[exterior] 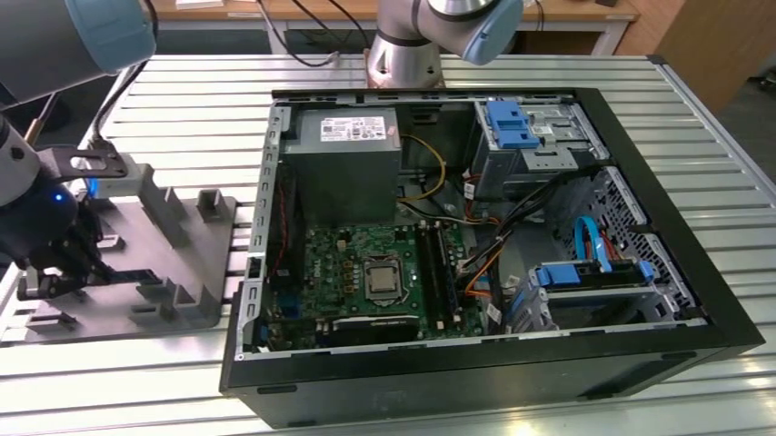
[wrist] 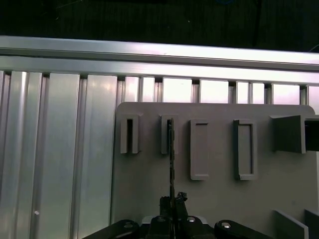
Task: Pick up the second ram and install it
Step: 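Pick up the second ram and move it above second insertion slot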
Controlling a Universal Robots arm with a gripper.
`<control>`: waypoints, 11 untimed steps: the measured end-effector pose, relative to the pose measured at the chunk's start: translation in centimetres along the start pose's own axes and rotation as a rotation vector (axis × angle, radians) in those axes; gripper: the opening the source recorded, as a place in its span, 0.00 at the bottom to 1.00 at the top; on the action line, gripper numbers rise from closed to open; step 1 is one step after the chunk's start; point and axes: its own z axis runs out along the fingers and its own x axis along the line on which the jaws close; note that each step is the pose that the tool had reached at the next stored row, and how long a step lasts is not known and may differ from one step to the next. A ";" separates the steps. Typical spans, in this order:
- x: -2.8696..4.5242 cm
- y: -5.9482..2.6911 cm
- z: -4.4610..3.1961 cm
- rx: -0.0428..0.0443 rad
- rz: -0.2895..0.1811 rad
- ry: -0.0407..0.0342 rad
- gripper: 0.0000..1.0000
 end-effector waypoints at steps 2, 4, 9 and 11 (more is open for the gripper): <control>-0.01 0.01 -0.16 0.0000 0.000 0.0000 0.14; -0.01 0.01 -0.33 0.0000 0.000 0.0000 0.14; -0.03 0.03 -0.70 -0.0001 0.000 0.0001 0.14; -0.03 0.04 -0.82 -0.0001 0.000 0.0000 0.14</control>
